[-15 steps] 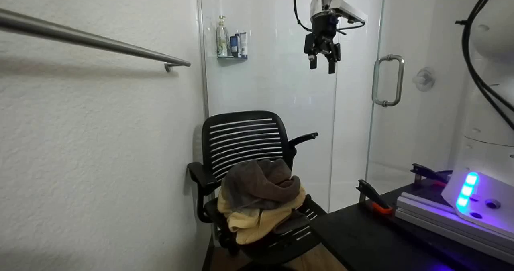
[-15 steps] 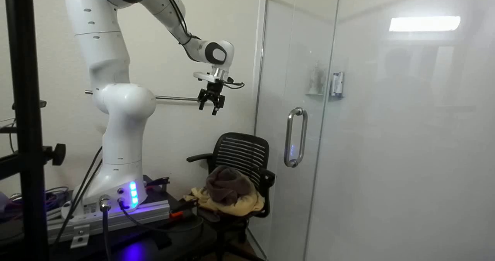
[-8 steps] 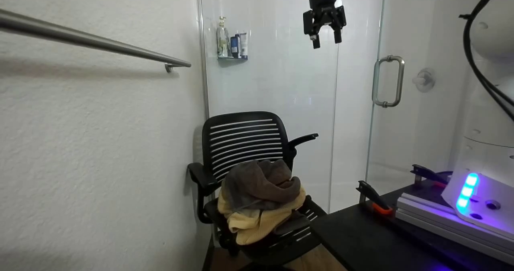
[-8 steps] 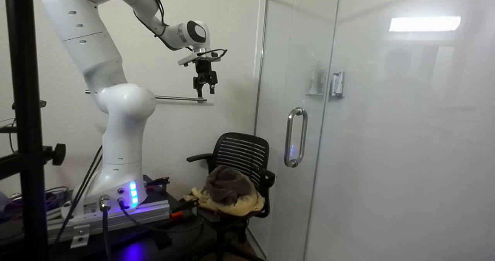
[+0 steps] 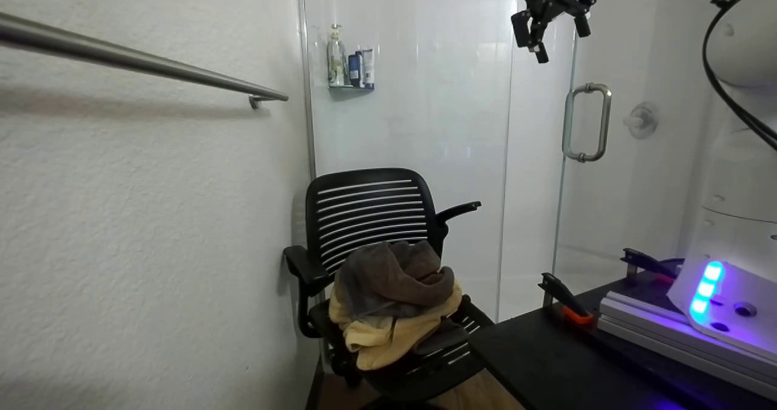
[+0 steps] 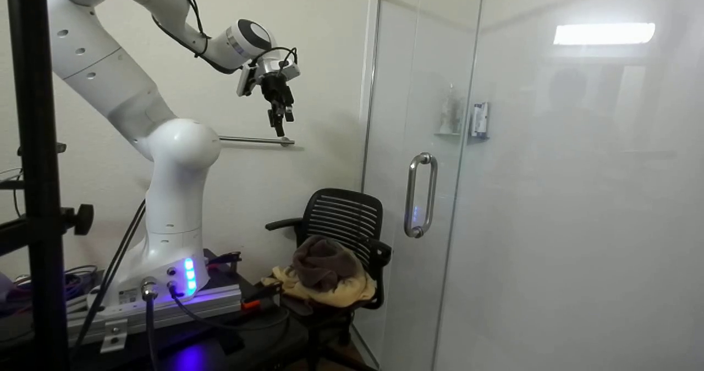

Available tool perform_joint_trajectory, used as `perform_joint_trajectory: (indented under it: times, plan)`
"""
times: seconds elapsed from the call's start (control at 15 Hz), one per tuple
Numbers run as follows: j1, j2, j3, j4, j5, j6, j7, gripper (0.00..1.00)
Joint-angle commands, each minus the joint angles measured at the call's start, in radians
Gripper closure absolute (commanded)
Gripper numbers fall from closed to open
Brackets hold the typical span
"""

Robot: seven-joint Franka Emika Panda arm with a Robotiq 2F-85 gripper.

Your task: Close the glass shower door

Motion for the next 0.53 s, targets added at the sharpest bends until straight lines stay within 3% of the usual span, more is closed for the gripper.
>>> perform_joint_trajectory:
  times: [0.0, 0.13, 0.2, 0.47]
  plan:
    - [-0.019, -0.022, 0.011, -0.009, 0.007, -0.007, -0.003, 0.0]
    - [-0.012, -0.002, 0.021, -0.004, 0.001, -0.019, -0.029, 0.0]
    - [-0.043, 0.009, 0.037, -0.004, -0.026, -0.048, 0.0, 0.0]
    - [-0.069, -0.202, -0.015, -0.107, -0.052, -0.112, 0.129, 0.0]
